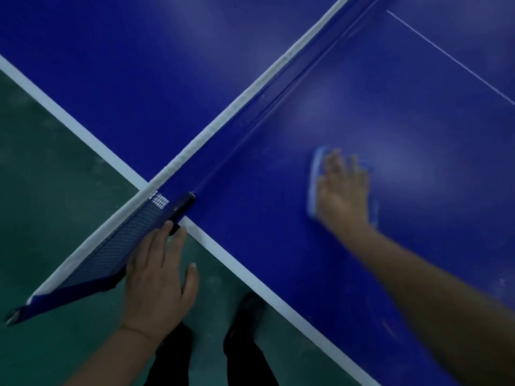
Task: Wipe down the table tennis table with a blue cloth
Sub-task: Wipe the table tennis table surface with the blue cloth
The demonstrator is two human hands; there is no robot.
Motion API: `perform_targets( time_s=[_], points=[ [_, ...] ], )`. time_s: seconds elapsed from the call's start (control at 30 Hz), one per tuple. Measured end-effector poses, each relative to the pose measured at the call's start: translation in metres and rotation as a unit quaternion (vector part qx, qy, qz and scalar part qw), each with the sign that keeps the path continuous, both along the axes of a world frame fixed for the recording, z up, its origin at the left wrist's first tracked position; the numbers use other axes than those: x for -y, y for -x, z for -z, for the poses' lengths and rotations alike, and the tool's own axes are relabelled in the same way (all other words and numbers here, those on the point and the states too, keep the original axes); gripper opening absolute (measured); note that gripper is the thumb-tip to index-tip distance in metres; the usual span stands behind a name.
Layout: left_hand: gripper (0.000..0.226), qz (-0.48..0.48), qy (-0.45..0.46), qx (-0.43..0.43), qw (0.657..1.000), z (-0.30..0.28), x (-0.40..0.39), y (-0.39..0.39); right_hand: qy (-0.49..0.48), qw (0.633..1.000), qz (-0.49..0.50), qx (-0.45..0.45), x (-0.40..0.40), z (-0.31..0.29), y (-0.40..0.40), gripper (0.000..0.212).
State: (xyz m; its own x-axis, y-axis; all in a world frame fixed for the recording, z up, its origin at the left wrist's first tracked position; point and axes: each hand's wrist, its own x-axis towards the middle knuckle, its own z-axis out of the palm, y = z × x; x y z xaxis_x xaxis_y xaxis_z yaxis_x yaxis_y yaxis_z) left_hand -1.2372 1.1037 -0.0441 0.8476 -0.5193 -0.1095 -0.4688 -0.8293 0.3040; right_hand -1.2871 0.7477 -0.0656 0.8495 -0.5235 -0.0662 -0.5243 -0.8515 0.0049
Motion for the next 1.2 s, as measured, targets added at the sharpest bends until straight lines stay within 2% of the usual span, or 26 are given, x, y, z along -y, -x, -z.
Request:
perform_targets(
  time_s=[0.07, 0.1, 0.13, 0.17, 0.23, 0.3, 0.37, 0.4, 0.47, 0.53, 0.6, 0.67, 0.7, 0.77, 0.8, 0.83, 0.87, 0.93, 0.97, 1.0, 1.03, 1.07, 1.13, 1.2],
  points=[
    [0.067, -0.006, -0.019, -0.003, 1.0, 0.001, -0.001, 0.003, -0.018, 0.988, 0.152, 0.023, 0.048, -0.006, -0.028, 0.055],
    [0.067, -0.009, -0.024, -0.006, 1.0, 0.002, 0.0, 0.004, -0.028, 0.981, 0.184, 0.054, 0.054, -0.007, -0.049, 0.055],
    [0.068, -0.013, -0.026, -0.008, 1.0, 0.003, 0.001, 0.005, -0.026, 0.983, 0.173, 0.062, 0.047, -0.006, -0.07, 0.055],
    [0.068, -0.018, -0.027, -0.008, 0.999, 0.004, 0.002, 0.006, -0.021, 0.991, 0.122, 0.059, 0.029, -0.004, -0.087, 0.055],
    [0.069, -0.028, -0.022, -0.011, 0.999, 0.006, 0.003, 0.009, -0.015, 0.996, -0.063, 0.063, -0.031, -0.001, -0.1, 0.057],
    [0.07, -0.033, -0.012, -0.014, 0.999, 0.007, 0.003, 0.01, -0.021, 0.968, -0.249, 0.028, -0.081, 0.008, -0.072, 0.054],
    [0.071, -0.033, -0.013, -0.013, 0.999, 0.007, 0.003, 0.009, -0.024, 0.949, -0.316, 0.008, -0.068, 0.005, -0.061, 0.052],
    [0.072, -0.031, -0.014, -0.012, 0.999, 0.007, 0.003, 0.009, 0.007, 0.955, -0.296, 0.018, -0.04, 0.006, -0.067, 0.052],
    [0.073, -0.031, -0.014, -0.011, 0.999, 0.006, 0.002, 0.009, 0.029, 0.991, -0.128, 0.017, 0.022, 0.001, -0.094, 0.053],
    [0.073, -0.033, -0.013, -0.014, 0.999, 0.005, 0.003, 0.008, 0.033, 0.999, -0.002, 0.013, 0.061, -0.005, -0.123, 0.054],
    [0.073, -0.036, -0.011, -0.015, 0.999, 0.005, 0.003, 0.008, -0.003, 0.999, 0.004, 0.043, 0.037, -0.007, -0.142, 0.052],
    [0.073, -0.039, -0.004, -0.015, 0.999, 0.006, 0.004, 0.008, -0.041, 0.993, -0.086, 0.076, -0.025, -0.003, -0.133, 0.038],
    [0.073, -0.04, -0.001, -0.014, 0.999, 0.006, 0.005, 0.008, -0.054, 0.98, -0.173, 0.082, -0.058, -0.002, -0.116, 0.033],
    [0.072, -0.038, 0.005, -0.013, 0.999, 0.006, 0.006, 0.007, -0.089, 0.942, -0.322, 0.001, -0.098, -0.001, -0.074, 0.045],
    [0.072, -0.035, 0.007, -0.012, 0.999, 0.006, 0.004, 0.006, -0.074, 0.926, -0.369, -0.031, -0.091, -0.002, -0.068, 0.051],
    [0.072, -0.03, 0.007, -0.011, 0.999, 0.006, 0.002, 0.006, -0.049, 0.923, -0.382, -0.024, -0.071, -0.004, -0.073, 0.053],
    [0.072, -0.022, 0.007, -0.009, 1.0, 0.006, 0.0, 0.006, -0.029, 0.939, -0.342, -0.018, -0.047, -0.004, -0.086, 0.053],
    [0.073, -0.009, 0.007, -0.009, 1.0, 0.006, -0.004, 0.006, -0.011, 0.986, -0.166, -0.008, -0.006, -0.013, -0.115, 0.052],
    [0.073, -0.007, 0.01, -0.011, 1.0, 0.006, -0.005, 0.006, -0.01, 0.997, -0.081, 0.003, 0.0, -0.017, -0.122, 0.053],
    [0.073, -0.009, 0.013, -0.013, 1.0, 0.006, -0.006, 0.006, -0.013, 0.999, -0.046, 0.009, -0.012, -0.02, -0.123, 0.052],
    [0.073, -0.011, 0.015, -0.013, 1.0, 0.006, -0.007, 0.007, -0.014, 0.998, -0.065, 0.021, -0.038, -0.018, -0.116, 0.05],
    [0.073, -0.012, 0.016, -0.01, 1.0, 0.006, -0.007, 0.008, -0.031, 0.991, -0.128, 0.028, -0.073, -0.012, -0.102, 0.048],
    [0.071, -0.015, 0.017, 0.004, 1.0, 0.005, -0.008, 0.013, -0.069, 0.957, -0.28, -0.002, -0.142, -0.004, -0.056, 0.051],
    [0.07, -0.025, 0.007, 0.015, 1.0, 0.005, -0.01, 0.017, -0.086, 0.926, -0.367, -0.034, -0.161, -0.003, -0.025, 0.054]
  ],
)
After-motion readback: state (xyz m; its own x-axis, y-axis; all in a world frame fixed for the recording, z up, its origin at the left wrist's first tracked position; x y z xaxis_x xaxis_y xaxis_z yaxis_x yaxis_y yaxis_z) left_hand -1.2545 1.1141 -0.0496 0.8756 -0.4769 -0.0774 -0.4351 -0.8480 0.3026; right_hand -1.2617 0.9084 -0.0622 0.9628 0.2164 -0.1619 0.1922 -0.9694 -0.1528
